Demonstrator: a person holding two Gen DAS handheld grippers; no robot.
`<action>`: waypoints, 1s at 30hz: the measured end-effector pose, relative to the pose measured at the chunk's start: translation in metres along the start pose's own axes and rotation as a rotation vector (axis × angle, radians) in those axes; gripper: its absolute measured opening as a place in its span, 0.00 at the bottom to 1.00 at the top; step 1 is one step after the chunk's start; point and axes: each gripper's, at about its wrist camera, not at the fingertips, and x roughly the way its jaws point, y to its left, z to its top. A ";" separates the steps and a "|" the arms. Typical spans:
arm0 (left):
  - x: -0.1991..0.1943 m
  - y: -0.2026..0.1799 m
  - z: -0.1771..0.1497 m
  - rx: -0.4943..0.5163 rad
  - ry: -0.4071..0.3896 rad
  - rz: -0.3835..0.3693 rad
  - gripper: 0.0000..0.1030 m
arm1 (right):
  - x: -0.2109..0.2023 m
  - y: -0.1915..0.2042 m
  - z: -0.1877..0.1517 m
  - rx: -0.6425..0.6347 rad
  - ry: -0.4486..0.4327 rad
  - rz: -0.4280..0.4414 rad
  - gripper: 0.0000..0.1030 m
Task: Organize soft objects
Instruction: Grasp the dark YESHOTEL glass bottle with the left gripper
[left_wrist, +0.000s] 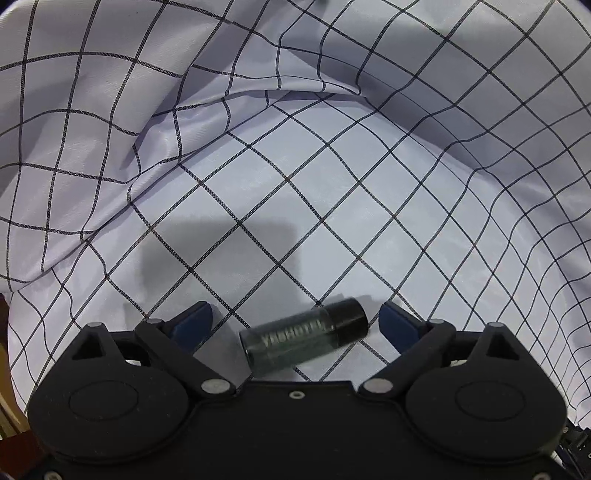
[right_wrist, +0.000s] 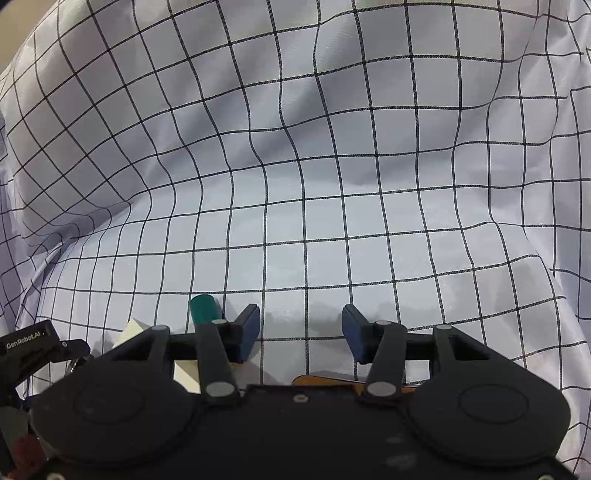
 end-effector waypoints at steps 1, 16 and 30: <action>-0.001 0.000 -0.001 0.001 0.001 0.000 0.90 | -0.002 -0.001 -0.002 -0.002 -0.002 0.001 0.47; -0.004 -0.005 -0.002 0.057 -0.018 -0.039 0.66 | -0.002 0.016 0.005 -0.024 0.018 0.040 0.51; 0.000 -0.041 -0.012 0.404 -0.072 -0.008 0.66 | 0.032 0.038 0.027 0.038 0.144 0.122 0.51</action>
